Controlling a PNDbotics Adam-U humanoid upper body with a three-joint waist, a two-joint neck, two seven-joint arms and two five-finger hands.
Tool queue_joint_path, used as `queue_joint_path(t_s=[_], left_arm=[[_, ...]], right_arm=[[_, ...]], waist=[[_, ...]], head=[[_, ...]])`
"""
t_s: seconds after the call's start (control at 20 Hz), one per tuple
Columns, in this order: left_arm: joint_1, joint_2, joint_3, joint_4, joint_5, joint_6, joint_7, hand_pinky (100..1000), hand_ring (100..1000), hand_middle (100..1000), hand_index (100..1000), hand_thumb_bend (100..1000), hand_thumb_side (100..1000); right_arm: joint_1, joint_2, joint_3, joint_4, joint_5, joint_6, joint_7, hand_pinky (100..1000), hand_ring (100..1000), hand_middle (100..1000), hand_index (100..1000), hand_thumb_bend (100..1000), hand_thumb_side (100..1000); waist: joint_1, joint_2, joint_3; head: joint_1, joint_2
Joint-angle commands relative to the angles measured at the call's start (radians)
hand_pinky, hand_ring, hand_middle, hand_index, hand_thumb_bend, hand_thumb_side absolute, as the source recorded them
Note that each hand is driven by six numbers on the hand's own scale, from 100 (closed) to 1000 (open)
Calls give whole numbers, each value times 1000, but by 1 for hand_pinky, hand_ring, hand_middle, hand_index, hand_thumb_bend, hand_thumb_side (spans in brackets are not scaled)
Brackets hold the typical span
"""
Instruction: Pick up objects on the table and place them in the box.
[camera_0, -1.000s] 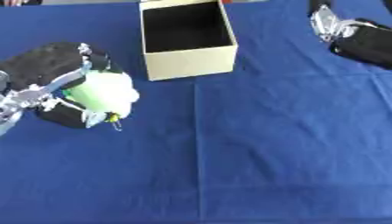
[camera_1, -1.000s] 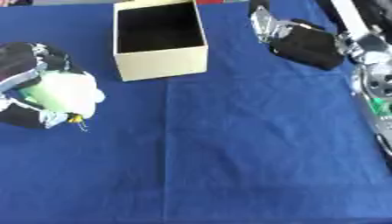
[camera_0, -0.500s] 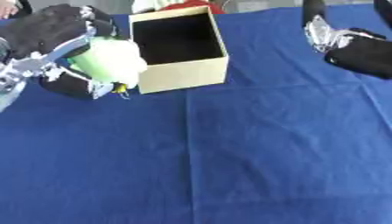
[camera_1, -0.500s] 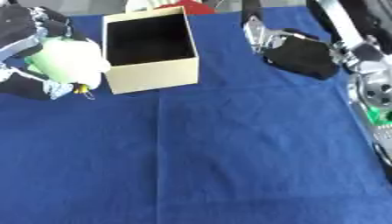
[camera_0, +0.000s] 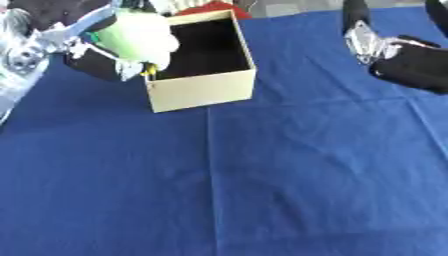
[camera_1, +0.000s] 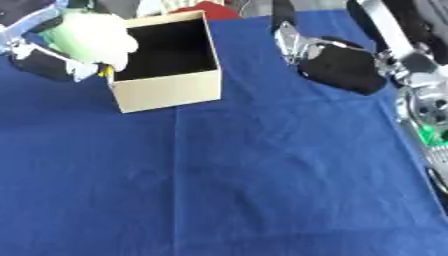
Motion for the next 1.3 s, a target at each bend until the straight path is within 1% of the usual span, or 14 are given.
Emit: queue_joint_path(t_s=[0.05, 0.5, 0.85, 0.9, 0.95, 1.05, 1.1, 1.15, 1.2, 1.25, 1.3], left_arm=[[-55, -22, 17, 68, -28, -24, 6, 257, 413, 535, 681, 100, 160], [-188, -179, 44, 273, -107, -65, 48, 256, 410, 529, 685, 100, 155], [-212, -258, 68, 397, -148, -81, 88, 266, 416, 531, 694, 100, 148], [-214, -267, 72, 409, -150, -81, 95, 286, 431, 543, 703, 100, 148], [-215, -276, 76, 422, -154, -81, 102, 286, 431, 543, 703, 100, 148], [-218, -288, 85, 444, -177, -75, 117, 345, 479, 568, 723, 101, 165], [-219, -292, 88, 455, -195, -71, 122, 408, 537, 593, 742, 188, 190], [-219, -294, 91, 463, -217, -67, 126, 450, 581, 617, 759, 257, 206], [-218, -296, 94, 471, -238, -63, 128, 489, 628, 659, 779, 341, 228], [-217, -297, 95, 478, -258, -59, 126, 519, 670, 692, 794, 400, 241], [-216, -298, 97, 483, -277, -56, 122, 536, 689, 707, 802, 433, 251]], right_arm=[[-20, -11, -4, -15, -4, 1, 1, 926, 878, 804, 887, 100, 680], [-30, -4, 1, -15, -10, 1, 5, 927, 878, 804, 888, 100, 684], [-31, 2, 2, -15, -14, 0, 5, 927, 877, 803, 889, 100, 686], [-31, 3, 2, -15, -14, 0, 5, 927, 876, 802, 889, 100, 687], [-31, 4, 2, -15, -15, 0, 5, 927, 876, 802, 889, 100, 687], [-30, 5, 2, -15, -16, 0, 4, 926, 876, 802, 889, 100, 689], [-30, 4, 2, -15, -17, 0, 3, 926, 876, 802, 890, 100, 690], [-29, 3, 1, -15, -17, 0, 3, 926, 876, 802, 889, 100, 691], [-28, 3, 1, -15, -18, 0, 2, 926, 876, 802, 889, 100, 690], [-28, 3, 1, -15, -18, 0, 1, 926, 875, 802, 890, 100, 690], [-28, 4, 1, -15, -18, 0, 1, 926, 875, 802, 890, 100, 691]], waist=[[-1, -16, -3], [-5, -8, -15], [-2, -6, -26], [-2, -5, -28], [-2, -4, -30], [-2, -3, -33], [-2, -2, -34], [-2, -2, -34], [-1, -2, -35], [-1, -2, -35], [-1, -2, -35]], head=[[7, -8], [32, -10], [33, -16], [33, -17], [33, -18], [34, -17], [34, -16], [34, -15], [34, -15], [34, -14], [34, -13]])
